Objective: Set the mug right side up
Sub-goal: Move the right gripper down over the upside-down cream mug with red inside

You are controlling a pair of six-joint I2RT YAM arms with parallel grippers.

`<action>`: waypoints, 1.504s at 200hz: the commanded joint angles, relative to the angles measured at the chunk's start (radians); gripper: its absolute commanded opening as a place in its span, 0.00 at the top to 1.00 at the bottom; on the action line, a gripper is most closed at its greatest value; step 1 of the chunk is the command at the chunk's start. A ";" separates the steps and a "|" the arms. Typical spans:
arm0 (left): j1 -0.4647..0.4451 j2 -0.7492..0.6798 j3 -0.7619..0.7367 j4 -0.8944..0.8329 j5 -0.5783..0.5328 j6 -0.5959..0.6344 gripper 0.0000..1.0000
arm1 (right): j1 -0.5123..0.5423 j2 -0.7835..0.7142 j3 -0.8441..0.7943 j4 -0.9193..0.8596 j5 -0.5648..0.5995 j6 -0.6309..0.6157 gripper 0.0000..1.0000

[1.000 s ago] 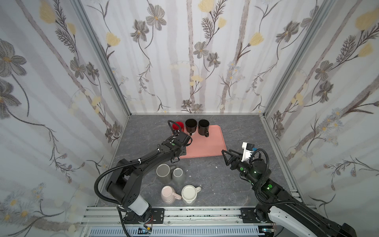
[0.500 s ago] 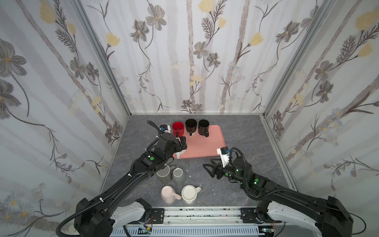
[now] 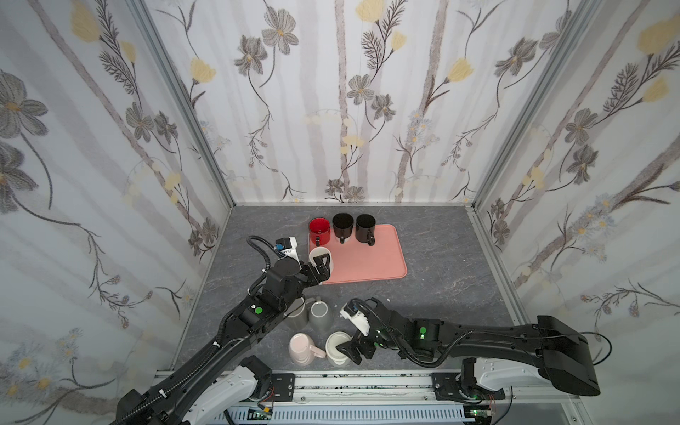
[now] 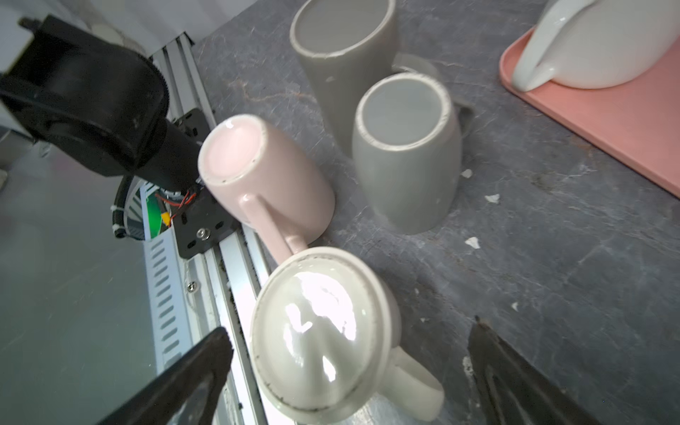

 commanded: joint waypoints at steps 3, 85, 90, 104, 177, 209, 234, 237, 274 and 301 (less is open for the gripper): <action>0.001 -0.019 -0.015 0.043 -0.005 0.002 0.00 | 0.043 0.057 0.054 -0.068 0.096 -0.030 0.00; 0.002 -0.071 -0.076 0.053 -0.024 0.004 0.00 | 0.140 0.205 0.168 -0.151 0.284 0.002 0.00; 0.002 -0.072 -0.076 0.054 -0.025 0.005 0.00 | 0.138 0.208 0.169 -0.156 0.300 0.014 0.00; 0.002 -0.077 -0.078 0.051 -0.029 0.005 0.00 | 0.130 0.214 0.166 -0.166 0.323 0.038 0.01; 0.002 -0.100 -0.091 0.048 -0.034 -0.003 0.00 | -0.024 0.166 0.103 -0.161 0.360 0.263 0.10; 0.002 -0.089 -0.098 0.050 -0.032 -0.009 0.00 | -0.082 0.132 0.083 -0.126 0.332 0.276 0.01; 0.002 -0.090 -0.110 0.059 -0.028 -0.011 0.00 | -0.133 0.051 0.002 -0.038 0.210 0.219 0.00; 0.002 -0.091 -0.112 0.062 -0.027 -0.011 0.00 | -0.140 0.041 -0.007 -0.030 0.186 0.212 0.00; 0.004 -0.090 -0.126 0.077 -0.022 -0.012 0.00 | -0.189 -0.034 -0.080 0.002 -0.030 0.217 0.00; 0.004 -0.088 -0.129 0.084 -0.021 -0.011 0.00 | -0.184 -0.083 -0.144 0.053 -0.150 0.265 0.01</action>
